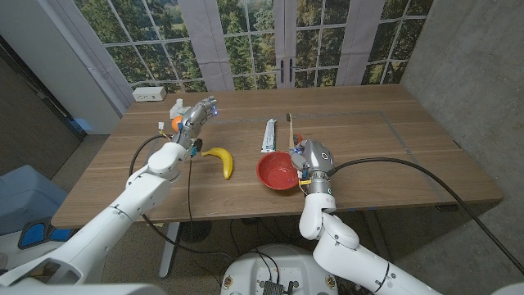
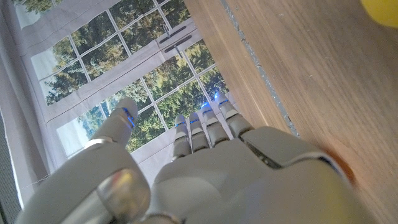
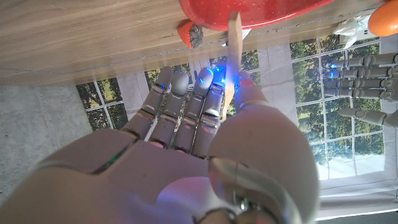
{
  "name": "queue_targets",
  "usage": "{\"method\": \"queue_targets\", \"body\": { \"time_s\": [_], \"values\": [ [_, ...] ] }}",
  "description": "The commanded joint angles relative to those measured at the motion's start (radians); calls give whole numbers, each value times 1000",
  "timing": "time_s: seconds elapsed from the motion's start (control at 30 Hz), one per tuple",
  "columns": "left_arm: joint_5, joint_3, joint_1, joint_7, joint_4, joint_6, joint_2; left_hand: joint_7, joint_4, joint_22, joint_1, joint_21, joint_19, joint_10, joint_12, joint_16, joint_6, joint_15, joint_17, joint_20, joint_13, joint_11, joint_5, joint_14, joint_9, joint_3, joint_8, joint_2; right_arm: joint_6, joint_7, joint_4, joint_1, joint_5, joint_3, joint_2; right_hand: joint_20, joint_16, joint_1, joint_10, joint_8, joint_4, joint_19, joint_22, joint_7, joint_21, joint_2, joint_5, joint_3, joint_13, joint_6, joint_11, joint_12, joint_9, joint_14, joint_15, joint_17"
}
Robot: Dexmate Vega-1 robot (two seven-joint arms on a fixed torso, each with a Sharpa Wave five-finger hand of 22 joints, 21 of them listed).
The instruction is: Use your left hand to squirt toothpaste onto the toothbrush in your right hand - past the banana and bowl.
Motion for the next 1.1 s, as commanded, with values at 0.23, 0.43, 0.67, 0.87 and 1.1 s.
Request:
{"method": "queue_targets", "body": {
  "time_s": [0.23, 0.43, 0.67, 0.87, 1.1],
  "values": [
    [61, 65, -66, 124, -161, 328, 33, 9, -1, 5, 53, -6, 17, 12, 4, -3, 15, 6, 6, 1, 7, -9, 4, 0, 2, -9, 10, -30, 118, -34, -28, -65, 38, 83, -43, 4, 19, 17, 8, 8, 1, 5, 5, 7, 11, 12, 13, 15, 0, 7, 7, 12, 15, -4, -160, 5],
    [92, 98, -103, 114, -173, 366, 35, 6, 0, 5, 64, -8, 19, 14, 4, -2, 16, 5, 6, -1, 7, -8, 4, 3, 2, -11, 10, -38, 160, -43, -45, -93, 45, 110, -66, 3, 25, 17, 8, 9, 0, 5, 5, 7, 15, 10, 16, 18, 3, 7, 10, 16, 22, -5, -161, 4],
    [164, 151, -155, 105, -186, 423, 50, 1, 1, 5, 79, -11, 23, 19, 5, -2, 20, 2, 6, -2, 7, -16, 2, 5, 3, -15, 12, -50, 213, -54, -51, -117, 47, 135, -87, 3, 34, 16, 8, 11, 0, 5, 5, 9, 20, 9, 19, 22, 4, 8, 7, 20, 29, -6, -160, 5],
    [225, 190, -194, 90, -208, 482, 64, 1, 2, 6, 91, -12, 30, 21, 5, -1, 22, -2, 7, -4, 8, -14, 2, 9, 3, -17, 12, -56, 252, -55, -47, -128, 40, 147, -102, 4, 39, 15, 10, 12, 0, 4, 5, 10, 24, 7, 22, 24, 3, 7, 7, 22, 35, -9, -160, 4],
    [303, 231, -241, 51, -223, 511, 89, -1, 3, 6, 101, -14, 33, 26, 6, -1, 24, -5, 7, -4, 8, -18, 1, 11, 3, -20, 13, -61, 292, -58, -42, -142, 38, 164, -110, 3, 43, 13, 8, 14, 0, 5, 5, 9, 28, 4, 24, 27, 3, 8, 7, 24, 41, -10, -161, 3]
  ]
}}
